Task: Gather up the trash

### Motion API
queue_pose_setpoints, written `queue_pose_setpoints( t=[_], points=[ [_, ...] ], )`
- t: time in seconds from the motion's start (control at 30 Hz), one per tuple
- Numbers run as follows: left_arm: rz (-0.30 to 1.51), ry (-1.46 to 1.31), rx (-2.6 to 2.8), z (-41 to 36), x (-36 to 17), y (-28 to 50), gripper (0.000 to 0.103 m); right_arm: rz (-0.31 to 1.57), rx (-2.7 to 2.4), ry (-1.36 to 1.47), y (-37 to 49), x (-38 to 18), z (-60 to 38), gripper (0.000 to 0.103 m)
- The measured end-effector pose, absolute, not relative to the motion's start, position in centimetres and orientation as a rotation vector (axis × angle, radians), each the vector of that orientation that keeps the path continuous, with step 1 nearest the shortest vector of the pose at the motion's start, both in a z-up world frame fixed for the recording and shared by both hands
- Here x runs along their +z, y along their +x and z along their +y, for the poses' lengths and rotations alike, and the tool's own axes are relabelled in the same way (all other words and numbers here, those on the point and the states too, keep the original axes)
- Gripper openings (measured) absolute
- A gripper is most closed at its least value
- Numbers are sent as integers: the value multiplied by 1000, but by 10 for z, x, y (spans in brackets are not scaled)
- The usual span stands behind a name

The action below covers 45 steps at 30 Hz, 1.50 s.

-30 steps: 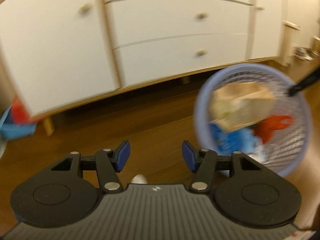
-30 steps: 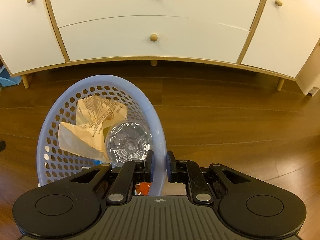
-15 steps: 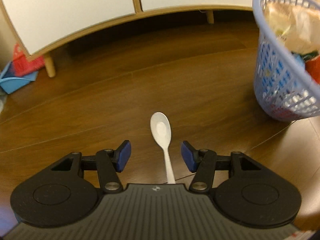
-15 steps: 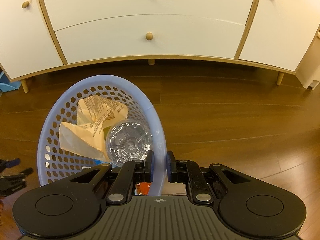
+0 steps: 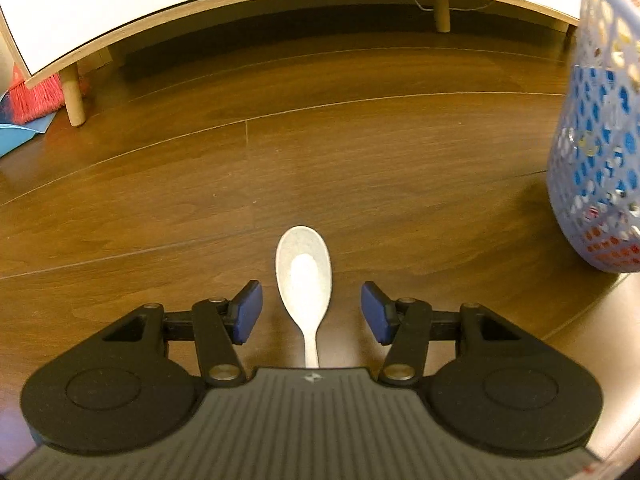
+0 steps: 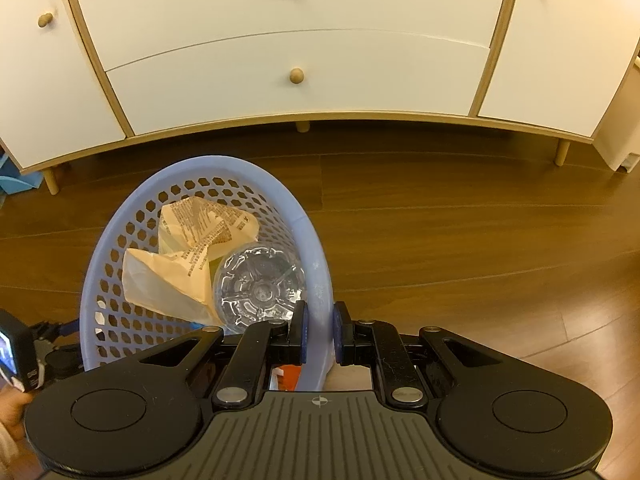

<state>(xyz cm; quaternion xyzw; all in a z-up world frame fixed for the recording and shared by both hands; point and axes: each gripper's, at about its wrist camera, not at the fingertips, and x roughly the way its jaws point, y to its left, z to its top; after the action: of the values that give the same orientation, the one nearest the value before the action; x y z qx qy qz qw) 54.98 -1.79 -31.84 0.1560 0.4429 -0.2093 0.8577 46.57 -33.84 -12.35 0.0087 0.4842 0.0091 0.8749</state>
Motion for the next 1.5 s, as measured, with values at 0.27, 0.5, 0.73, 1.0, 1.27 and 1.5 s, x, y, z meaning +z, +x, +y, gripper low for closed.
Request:
queue_pose_setpoints(
  t=[0.27,0.5,0.73,1.0,1.27,1.5],
  points=[
    [935,341,-399,-27,-339,562,29,1006,27,14,468,-122,-337,9],
    [903,337,-412,-24,-332,561,27,1004,24,13,470,-123,-338,9],
    [847,325,-448,-14,-296,549,27,1002,23,14,469,-124,-337,9],
    [733,300,-562,-17,-214,515,1,999,8,35,468,-125,-337,9],
    [700,271,-588,-10,-178,491,3,1003,3,55,462,-124,-338,9],
    [800,310,-485,6,-225,510,29,1000,9,75,461,-124,-338,9]
  ],
)
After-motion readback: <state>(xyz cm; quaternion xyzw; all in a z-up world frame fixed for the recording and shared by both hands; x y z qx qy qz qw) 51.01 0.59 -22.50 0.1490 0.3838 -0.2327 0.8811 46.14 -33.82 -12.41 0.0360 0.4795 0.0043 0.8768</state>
